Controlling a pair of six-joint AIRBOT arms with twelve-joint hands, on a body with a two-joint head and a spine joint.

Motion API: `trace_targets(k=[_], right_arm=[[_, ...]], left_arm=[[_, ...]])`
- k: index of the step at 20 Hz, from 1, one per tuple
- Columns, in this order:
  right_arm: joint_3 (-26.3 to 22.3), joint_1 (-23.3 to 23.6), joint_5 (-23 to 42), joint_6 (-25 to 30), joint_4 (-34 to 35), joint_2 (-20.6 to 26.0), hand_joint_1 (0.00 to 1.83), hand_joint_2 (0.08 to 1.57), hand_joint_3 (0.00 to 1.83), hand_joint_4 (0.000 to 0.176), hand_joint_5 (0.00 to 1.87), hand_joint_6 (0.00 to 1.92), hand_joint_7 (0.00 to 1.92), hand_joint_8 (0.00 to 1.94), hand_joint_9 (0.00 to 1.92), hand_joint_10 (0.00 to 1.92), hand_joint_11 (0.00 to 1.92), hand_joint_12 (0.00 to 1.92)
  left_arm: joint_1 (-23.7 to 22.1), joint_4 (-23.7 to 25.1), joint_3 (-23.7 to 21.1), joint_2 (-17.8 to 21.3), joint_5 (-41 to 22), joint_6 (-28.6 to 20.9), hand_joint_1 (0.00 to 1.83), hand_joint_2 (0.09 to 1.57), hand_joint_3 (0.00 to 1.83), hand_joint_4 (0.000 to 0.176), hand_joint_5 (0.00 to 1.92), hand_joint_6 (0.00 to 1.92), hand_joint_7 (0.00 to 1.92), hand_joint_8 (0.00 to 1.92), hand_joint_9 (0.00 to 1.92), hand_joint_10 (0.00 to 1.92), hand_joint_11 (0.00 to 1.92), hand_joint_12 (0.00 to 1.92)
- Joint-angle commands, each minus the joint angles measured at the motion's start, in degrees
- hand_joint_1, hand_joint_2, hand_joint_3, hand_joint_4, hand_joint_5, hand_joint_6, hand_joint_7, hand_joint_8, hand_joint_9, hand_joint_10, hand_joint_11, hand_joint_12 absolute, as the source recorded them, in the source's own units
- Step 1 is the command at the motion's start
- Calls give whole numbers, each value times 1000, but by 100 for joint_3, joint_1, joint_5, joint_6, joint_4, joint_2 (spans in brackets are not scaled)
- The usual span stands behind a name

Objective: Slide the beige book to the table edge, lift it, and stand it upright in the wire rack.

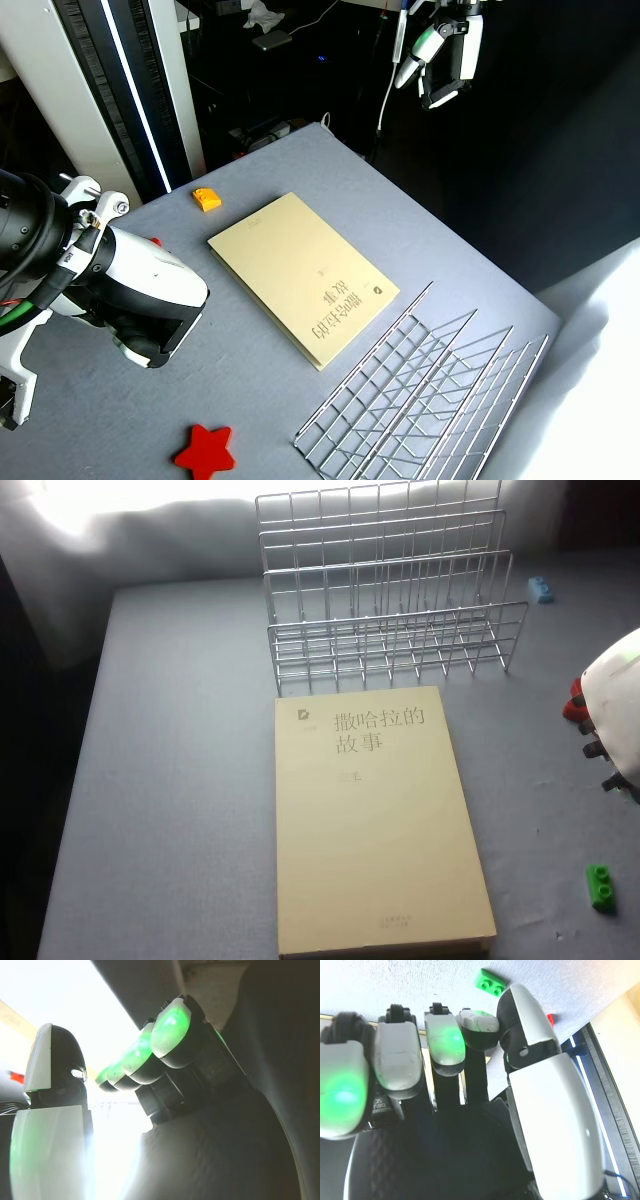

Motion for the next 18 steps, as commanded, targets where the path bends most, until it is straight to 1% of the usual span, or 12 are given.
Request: trace_targets(k=[1,2,3,4,6,8,10,11,12,14,15,18], right_arm=[[14,38,-93,-16,101,23,111,1038,143,0,154,53,171,51,165,84,5,566],[14,39,-93,-16,101,23,111,1098,23,0,173,11,187,9,194,24,0,577],[14,41,-93,-15,101,23,111,1102,10,0,176,6,189,4,202,15,0,615],[15,50,-94,-14,101,23,111,1102,9,0,176,5,189,4,203,13,0,623],[15,80,-103,4,101,23,115,1095,4,0,183,6,200,7,208,12,0,622],[15,90,-105,7,101,21,95,1098,3,0,176,2,203,4,204,7,0,582],[15,85,-109,20,101,21,105,1094,0,0,198,7,218,6,225,9,0,614],[15,76,-109,20,101,20,102,1091,0,0,207,6,228,7,242,11,0,642],[15,62,-112,18,101,15,85,1103,3,0,186,3,195,5,212,6,0,534],[36,13,-114,28,101,-17,55,1115,5,0,173,0,172,1,193,1,0,493],[69,-44,-110,43,116,-59,50,1117,6,0,171,0,169,0,190,0,0,491],[202,-43,-135,79,119,-212,55,1117,0,0,187,2,203,4,226,6,0,564]], left_arm=[[-54,-88,17,25,-100,-12,217,1075,96,0,203,64,170,59,149,72,0,449],[-65,-90,15,11,-88,-12,189,1126,13,0,212,9,165,5,150,9,0,393],[-62,-90,12,-3,-79,-12,190,1127,5,0,210,4,161,1,148,4,0,371],[-18,-115,14,-12,-79,-12,207,1115,1,0,244,5,194,3,173,4,0,433],[28,-329,7,-37,-109,-12,199,1112,0,0,245,2,191,0,159,0,0,438],[52,-397,28,-58,-173,-12,220,1119,1,0,237,2,191,0,143,1,0,350],[57,-493,94,-79,-185,-12,196,1123,1,0,196,1,148,1,109,1,0,256],[71,-555,119,-79,-248,-12,201,1117,0,0,212,5,164,5,118,4,0,275],[109,-755,148,-79,-342,118,218,1105,0,0,224,5,178,5,132,5,0,314],[148,-1301,188,-117,-480,505,220,1102,0,0,223,2,182,3,136,4,0,310],[169,-1370,250,-182,-527,573,220,1101,0,0,222,2,182,3,136,3,0,307],[268,-1463,345,-313,-601,602,140,1120,3,0,189,1,162,0,103,6,0,179]])
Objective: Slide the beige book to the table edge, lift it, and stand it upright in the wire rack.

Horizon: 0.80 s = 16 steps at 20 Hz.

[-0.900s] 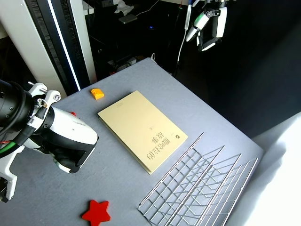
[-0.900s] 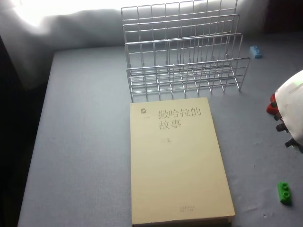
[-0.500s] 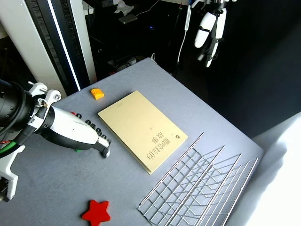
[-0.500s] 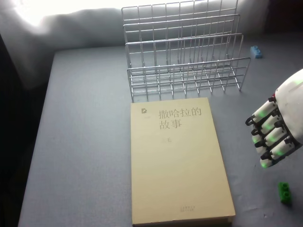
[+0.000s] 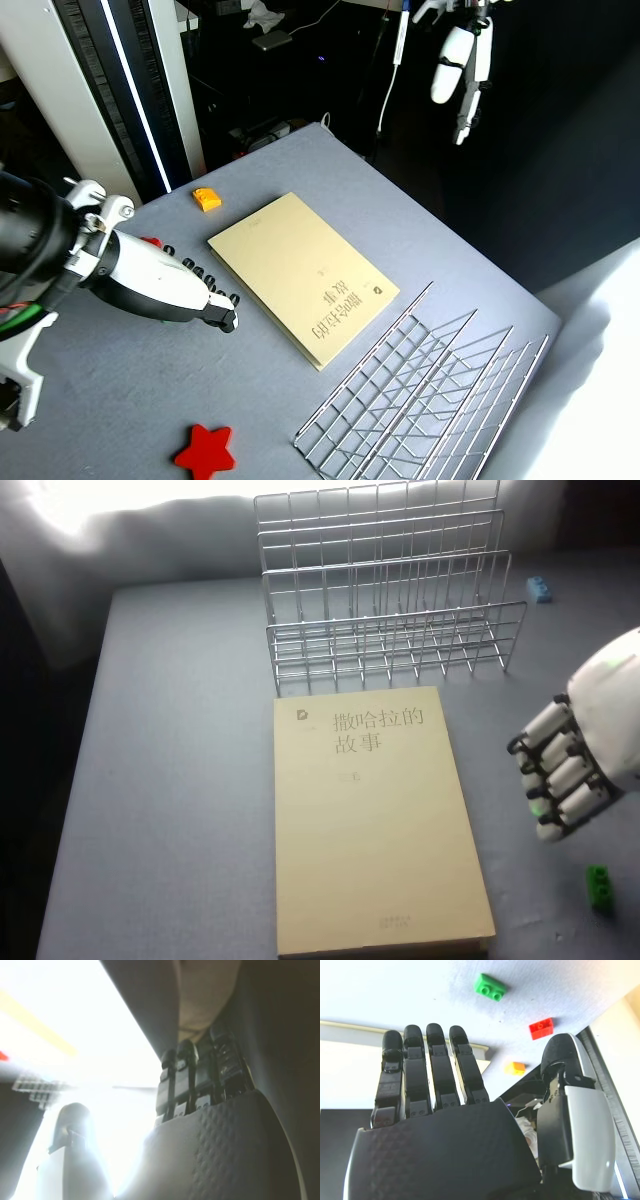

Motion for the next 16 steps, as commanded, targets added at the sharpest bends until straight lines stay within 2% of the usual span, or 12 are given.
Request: trace_targets(k=[1,3,6,7,8,10,13,14,16], right_arm=[[76,49,-176,56,100,-33,57,1118,0,0,168,2,173,3,198,5,0,499],[173,-10,-214,78,3,-135,42,1124,2,0,166,2,181,6,203,6,0,496],[280,-116,-245,128,-4,-297,77,1105,0,0,201,7,212,7,216,5,0,568],[305,-150,-298,198,-5,-375,85,1100,0,0,211,7,218,6,217,4,0,591],[312,-165,-417,307,-8,-521,111,1099,0,0,225,4,240,5,235,4,0,593],[319,-161,-449,314,-9,-570,78,1109,2,0,213,1,228,2,222,1,0,540],[334,-103,-587,381,-14,-740,64,1111,0,0,213,2,236,4,228,2,0,595],[339,-103,-635,445,-17,-798,95,1103,0,0,217,3,238,4,222,1,0,601],[349,-128,-679,483,-21,-881,100,1104,0,0,209,2,224,2,210,1,0,528]], left_arm=[[-26,-607,80,-43,-207,328,157,1114,0,0,198,2,172,2,109,5,0,197],[-27,-1413,140,-284,-37,1179,152,1102,0,0,187,2,178,3,110,3,0,210],[-37,-2209,219,-370,-219,1869,164,1115,2,0,207,8,175,1,108,1,0,210],[-49,-2677,271,-398,-207,2306,140,1120,4,0,199,3,181,3,118,5,0,208],[-30,-3342,405,-535,-140,2655,114,1122,1,0,179,0,170,0,117,1,0,198],[-24,-3476,419,-566,-99,2656,100,1117,0,0,195,1,184,0,140,1,0,261],[89,-4653,261,-612,-109,2655,137,1116,0,0,205,3,191,4,137,4,0,240],[100,-5203,149,-623,-157,2655,151,1114,0,0,213,4,203,5,146,4,0,266],[129,-5978,-27,-622,-225,2655,155,1116,0,0,194,0,181,1,120,1,0,204]])
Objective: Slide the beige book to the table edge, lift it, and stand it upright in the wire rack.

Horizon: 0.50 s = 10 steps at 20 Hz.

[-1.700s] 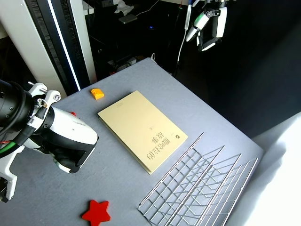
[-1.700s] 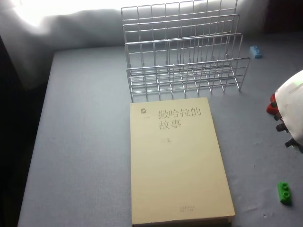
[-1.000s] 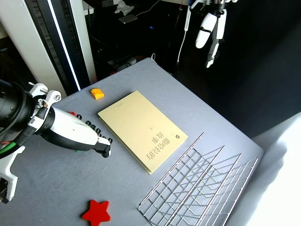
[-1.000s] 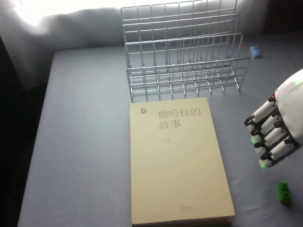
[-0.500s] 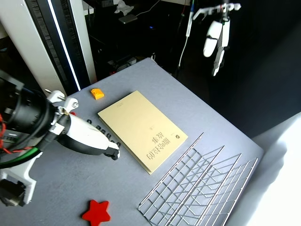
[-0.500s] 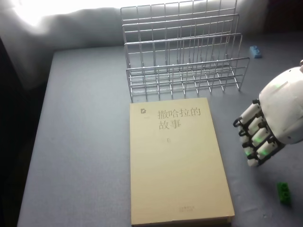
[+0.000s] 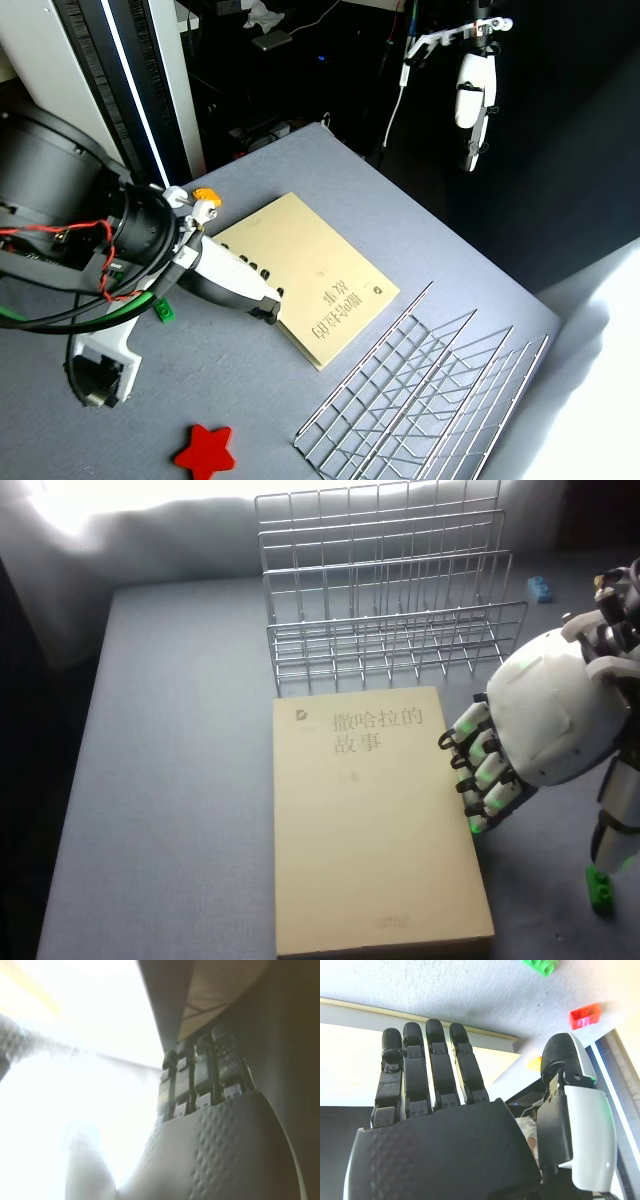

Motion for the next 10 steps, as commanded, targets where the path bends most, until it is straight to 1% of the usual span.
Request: trace_targets(k=[1,2,4,5,6,7,8,10], right_arm=[[12,27,-175,34,141,3,89,1106,0,0,214,3,230,5,217,4,0,525],[30,4,-176,54,140,-33,73,1107,0,0,224,4,240,5,229,5,0,573],[62,-38,-177,72,139,-93,94,1105,0,0,243,6,253,5,246,6,0,569],[79,-81,-181,84,139,-134,76,1106,0,0,246,5,256,4,248,5,0,576],[91,-103,-185,100,138,-161,61,1110,1,0,231,1,241,1,235,1,0,563],[105,-123,-206,114,137,-201,41,1113,2,0,222,0,237,0,234,1,0,564],[109,-138,-256,170,136,-255,54,1105,0,0,241,4,254,4,255,6,0,608],[109,-139,-285,212,135,-309,62,1103,0,0,238,1,249,0,246,0,0,602]], left_arm=[[-10,-380,21,32,143,-36,159,1117,0,0,188,1,173,1,109,2,0,172],[-9,-450,10,32,143,-36,151,1118,0,0,189,1,175,1,114,3,0,185],[-8,-487,2,21,146,-258,132,1125,3,0,188,0,174,0,123,3,0,207],[-6,-486,-1,6,147,-486,153,1120,0,0,197,4,180,2,132,5,0,209],[0,-486,-1,1,145,-602,183,1109,0,0,215,5,190,3,144,5,0,247],[10,-485,-2,-1,142,-734,176,1109,0,0,213,2,183,1,138,1,0,238],[16,-485,-17,-3,129,-932,173,1108,0,0,205,0,175,0,135,0,0,239],[15,-485,-40,-3,128,-1110,165,1112,1,0,193,1,175,3,135,2,0,243]])
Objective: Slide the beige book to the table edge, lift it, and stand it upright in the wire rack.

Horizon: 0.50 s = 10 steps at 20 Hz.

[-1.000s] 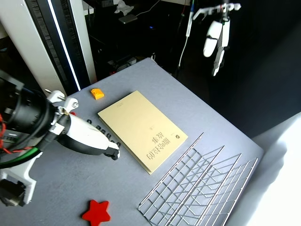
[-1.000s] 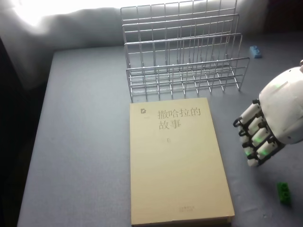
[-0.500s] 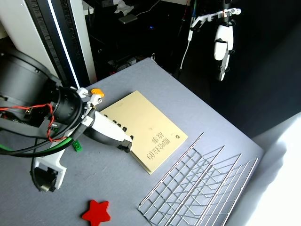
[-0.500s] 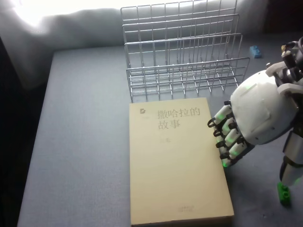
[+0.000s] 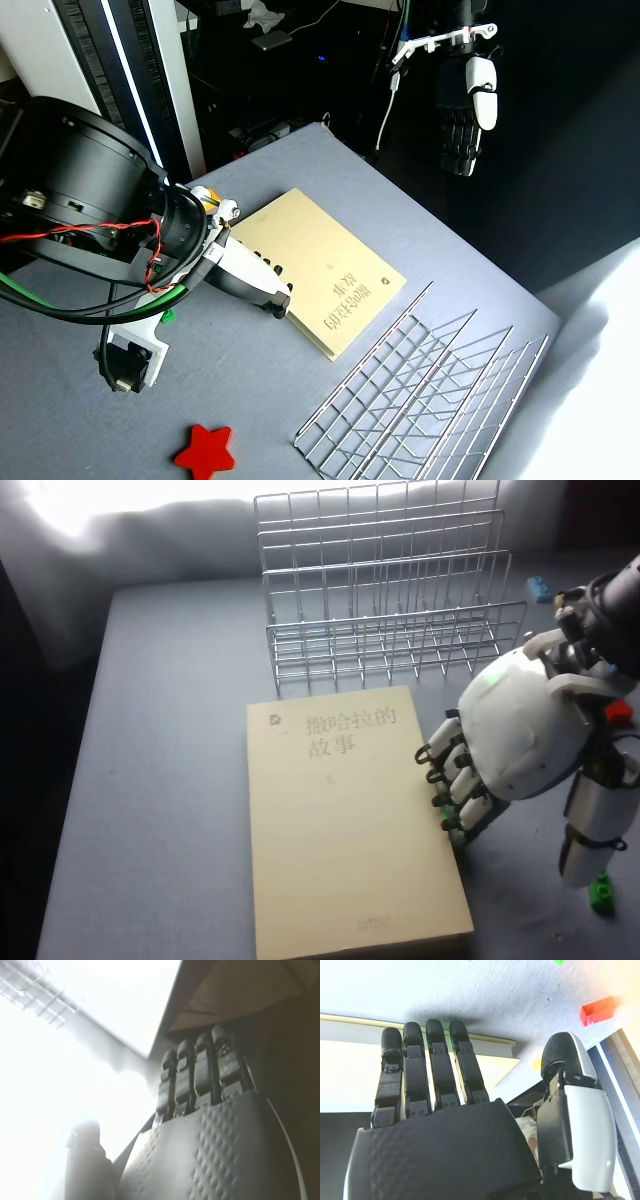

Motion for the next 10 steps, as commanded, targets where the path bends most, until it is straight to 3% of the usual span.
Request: trace_targets(k=[1,3,5,7,10], right_arm=[[15,16,-166,34,140,20,47,1112,1,0,204,0,211,1,208,0,0,534],[15,19,-186,53,138,-18,68,1105,0,0,238,8,244,8,245,9,0,588],[15,49,-294,56,134,-125,73,1108,0,0,221,1,228,1,223,2,0,544],[16,70,-350,93,132,-209,69,1108,0,0,231,2,239,3,233,4,0,592],[14,86,-385,289,133,-351,83,1103,0,0,230,1,239,1,245,5,0,594]], left_arm=[[-23,-195,6,20,220,-75,158,1114,2,0,197,2,179,4,133,2,0,247],[-24,-195,-10,20,220,-272,185,1109,0,0,219,7,191,5,141,3,0,264],[-36,-195,-28,16,195,-930,184,1099,0,0,225,5,189,2,141,2,0,294],[-34,-195,-40,13,186,-1059,161,1106,1,0,210,0,171,0,119,0,0,252],[-19,-194,-60,9,160,-1400,312,1057,0,0,199,2,169,1,120,2,0,290]])
